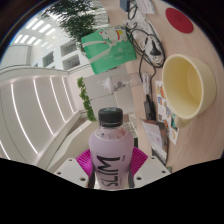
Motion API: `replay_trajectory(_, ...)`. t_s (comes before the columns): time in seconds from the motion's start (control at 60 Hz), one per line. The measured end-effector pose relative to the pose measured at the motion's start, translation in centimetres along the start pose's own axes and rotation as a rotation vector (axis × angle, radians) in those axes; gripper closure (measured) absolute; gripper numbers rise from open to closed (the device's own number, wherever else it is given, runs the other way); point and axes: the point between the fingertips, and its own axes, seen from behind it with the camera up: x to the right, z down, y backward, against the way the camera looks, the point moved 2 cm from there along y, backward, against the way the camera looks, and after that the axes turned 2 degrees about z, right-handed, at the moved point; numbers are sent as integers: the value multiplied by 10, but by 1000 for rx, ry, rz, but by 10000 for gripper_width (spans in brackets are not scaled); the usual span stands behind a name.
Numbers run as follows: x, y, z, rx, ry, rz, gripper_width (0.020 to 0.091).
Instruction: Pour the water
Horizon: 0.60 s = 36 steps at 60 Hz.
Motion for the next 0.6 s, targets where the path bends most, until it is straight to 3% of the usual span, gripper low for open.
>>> replay_trajectory(0.183,9,23,-37,-6,-417,-107,654)
replay_trajectory(0.217,6,3,-35,43,-451,-83,655)
replay_trajectory(0.233,17,24,-38,-4,-452,-121,655)
replay_trajectory(0.25,10,3,-36,46,-473,-88,655)
replay_trajectory(0.3,9,4,-39,51,-510,-89,656)
replay_trajectory(0.35,10,4,-40,51,-526,-92,656)
replay_trajectory(0.367,23,26,-41,4,-523,-130,655)
replay_trajectory(0.383,10,4,-40,55,-540,-88,654)
replay_trajectory(0.417,12,5,-38,54,-539,-84,655)
replay_trajectory(0.517,10,2,-34,26,-466,-46,655)
replay_trajectory(0.6,-7,4,-32,-15,-151,29,653)
